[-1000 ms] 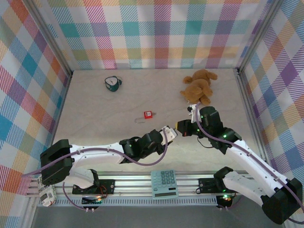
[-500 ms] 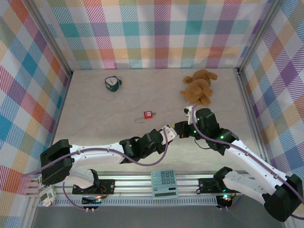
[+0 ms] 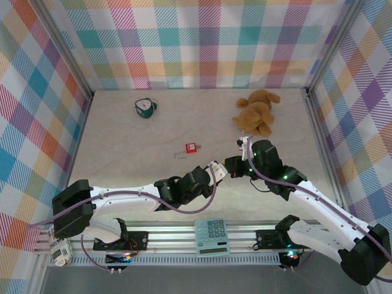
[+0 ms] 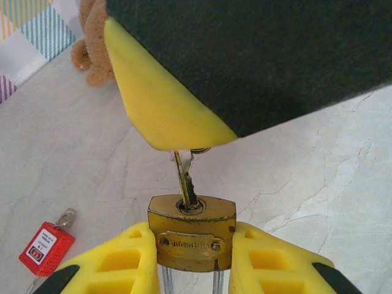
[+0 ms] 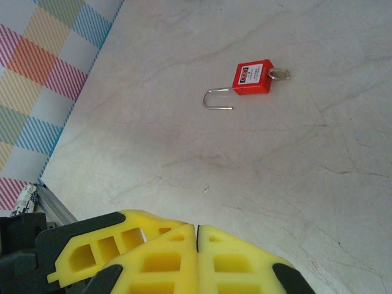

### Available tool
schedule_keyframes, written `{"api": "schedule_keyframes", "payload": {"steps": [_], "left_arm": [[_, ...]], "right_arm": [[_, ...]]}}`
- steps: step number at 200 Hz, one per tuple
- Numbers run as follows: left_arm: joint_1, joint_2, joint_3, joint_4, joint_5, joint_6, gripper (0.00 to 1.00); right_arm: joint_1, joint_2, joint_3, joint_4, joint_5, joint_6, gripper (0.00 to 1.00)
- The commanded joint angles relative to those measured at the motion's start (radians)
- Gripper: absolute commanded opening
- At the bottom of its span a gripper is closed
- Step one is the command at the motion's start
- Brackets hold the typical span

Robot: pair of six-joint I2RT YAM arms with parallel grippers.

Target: Unlock with the key

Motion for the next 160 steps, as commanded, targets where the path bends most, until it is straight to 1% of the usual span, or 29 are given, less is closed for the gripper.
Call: {"api": "schedule_keyframes", "payload": {"steps": [1,45,106,160], "left_arm": [[-0.006,-0.009,0.027,0.111,-0.032,-0.037,0.23],[-0.006,-0.016,0.028,0.126,-0.013,-0.056,0.23],[-0.006,-0.024,0.025,0.144,-0.009,-0.066,0.23],[-0.007,-0.037,0.02,0.147,-0.013,-0.067,0.22]], "right_arm": [[0.016,0.004,-0.035,-0.001,-0.003,0.001,0.0],[0.024,-0.005,-0.059,0.028,-0.01,-0.007,0.0],[0.037,-0.013,-0.083,0.032,0.032,-0.016,0.0],[0.057,-0.002,-0.089,0.041,0.002,-0.046,0.0]]}}
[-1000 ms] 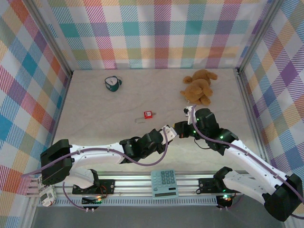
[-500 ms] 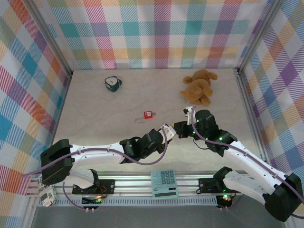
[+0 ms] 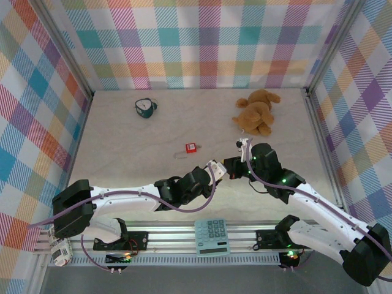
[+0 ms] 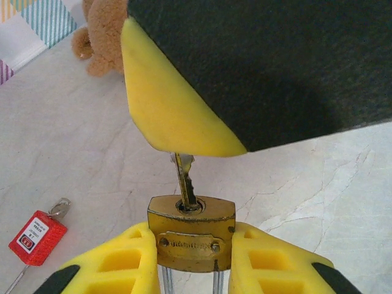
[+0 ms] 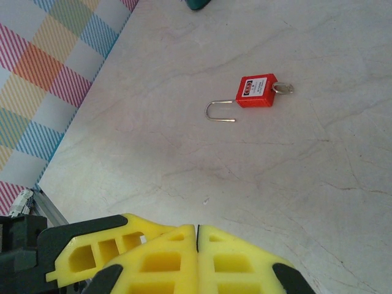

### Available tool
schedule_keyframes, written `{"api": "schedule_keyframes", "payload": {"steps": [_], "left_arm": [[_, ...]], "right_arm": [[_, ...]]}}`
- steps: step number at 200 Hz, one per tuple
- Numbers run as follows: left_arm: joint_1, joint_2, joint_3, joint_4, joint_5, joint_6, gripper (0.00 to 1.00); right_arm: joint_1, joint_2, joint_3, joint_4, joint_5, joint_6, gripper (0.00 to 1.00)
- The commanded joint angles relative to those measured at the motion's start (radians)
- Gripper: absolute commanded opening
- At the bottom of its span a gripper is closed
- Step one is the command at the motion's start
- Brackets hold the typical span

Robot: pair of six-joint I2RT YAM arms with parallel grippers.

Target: Unlock with the key

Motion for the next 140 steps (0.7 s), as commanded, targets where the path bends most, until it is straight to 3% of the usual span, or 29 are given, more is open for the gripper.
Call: {"api": "schedule_keyframes", "payload": {"steps": [1,140], "left_arm": [[-0.006,-0.037,0.022,0.152,-0.011,-0.01,0.22],[-0.007,-0.067,0.009,0.242,-0.091,-0.008,0.2]], "right_arm": [[0.027,0.015,-0.036,-0.048,-0.033,-0.036,0.0],[0.076,0.016,-0.087,-0.051,0.01,-0.004,0.0]]}}
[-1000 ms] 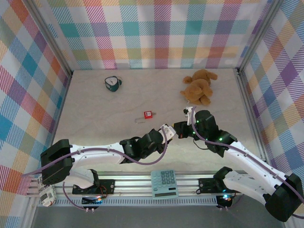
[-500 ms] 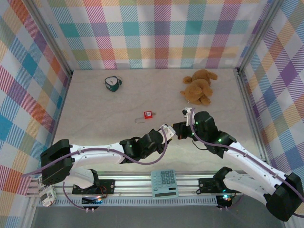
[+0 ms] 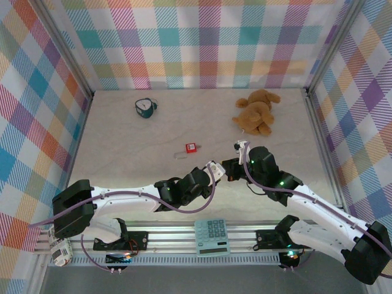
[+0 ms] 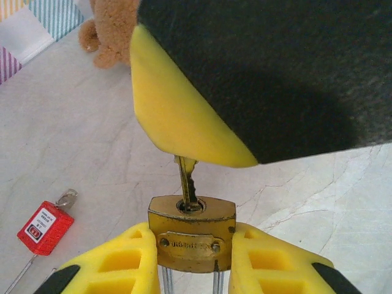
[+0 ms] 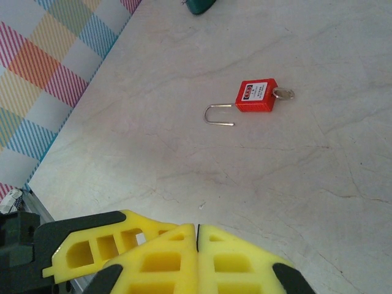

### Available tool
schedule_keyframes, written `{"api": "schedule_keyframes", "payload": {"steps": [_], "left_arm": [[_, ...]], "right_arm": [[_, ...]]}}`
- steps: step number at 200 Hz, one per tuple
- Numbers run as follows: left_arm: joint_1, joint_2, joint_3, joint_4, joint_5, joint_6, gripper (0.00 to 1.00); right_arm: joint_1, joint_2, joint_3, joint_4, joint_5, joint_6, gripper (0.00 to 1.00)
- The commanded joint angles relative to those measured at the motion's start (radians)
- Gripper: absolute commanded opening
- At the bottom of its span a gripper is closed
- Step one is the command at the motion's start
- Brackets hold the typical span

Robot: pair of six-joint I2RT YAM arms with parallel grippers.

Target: Unlock with the key

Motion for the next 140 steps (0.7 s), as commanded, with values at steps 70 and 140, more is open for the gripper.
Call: {"api": "schedule_keyframes", "payload": {"steps": [70,140], "left_arm": [[-0.006,-0.031,0.025,0.196,-0.011,-0.025,0.2],[-0.006,-0.003,-0.005,0.189,0.02,-0.051,0.21]], "right_arm": [[0.034,0.001,0.018,-0.16,0.076,-0.026,0.0],[0.034,-0.003,0.047,-0.153,0.052,-0.016,0.0]]}}
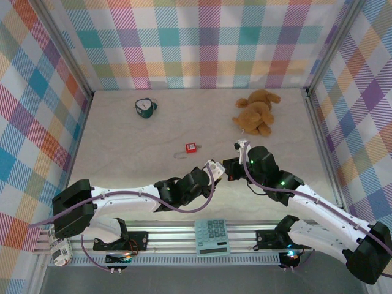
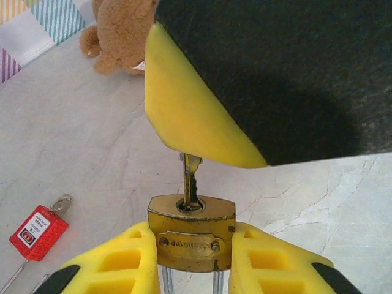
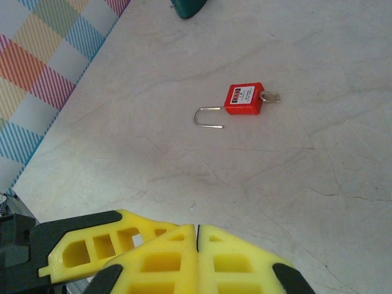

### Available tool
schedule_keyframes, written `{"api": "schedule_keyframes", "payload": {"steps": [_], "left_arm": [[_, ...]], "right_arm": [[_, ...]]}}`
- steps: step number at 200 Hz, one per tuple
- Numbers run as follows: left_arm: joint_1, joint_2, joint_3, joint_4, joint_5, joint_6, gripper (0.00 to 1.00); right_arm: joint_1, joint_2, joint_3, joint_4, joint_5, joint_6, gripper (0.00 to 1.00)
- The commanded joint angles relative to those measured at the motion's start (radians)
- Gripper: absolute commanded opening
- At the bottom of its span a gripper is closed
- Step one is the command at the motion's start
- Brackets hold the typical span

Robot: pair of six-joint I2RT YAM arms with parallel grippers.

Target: Unlock with the key

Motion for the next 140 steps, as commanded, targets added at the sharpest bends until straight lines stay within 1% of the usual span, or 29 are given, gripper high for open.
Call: {"api": "schedule_keyframes", "payload": {"steps": [1,60,140], "left_arm": [[-0.006,-0.005,0.001,0.158,0.008,-0.022,0.21],[-0.006,-0.014,-0.011,0.18,-0.008,-0.021,0.21],[-0.006,-0.026,-0.005,0.219,-0.041,-0.003,0.21]], "right_arm": [[0.011,0.005,0.008,-0.085,-0.019,-0.01,0.0],[0.01,-0.003,-0.024,-0.047,-0.118,-0.008,0.0],[0.012,0.029,-0.047,-0.069,-0.106,0.012,0.0]]}}
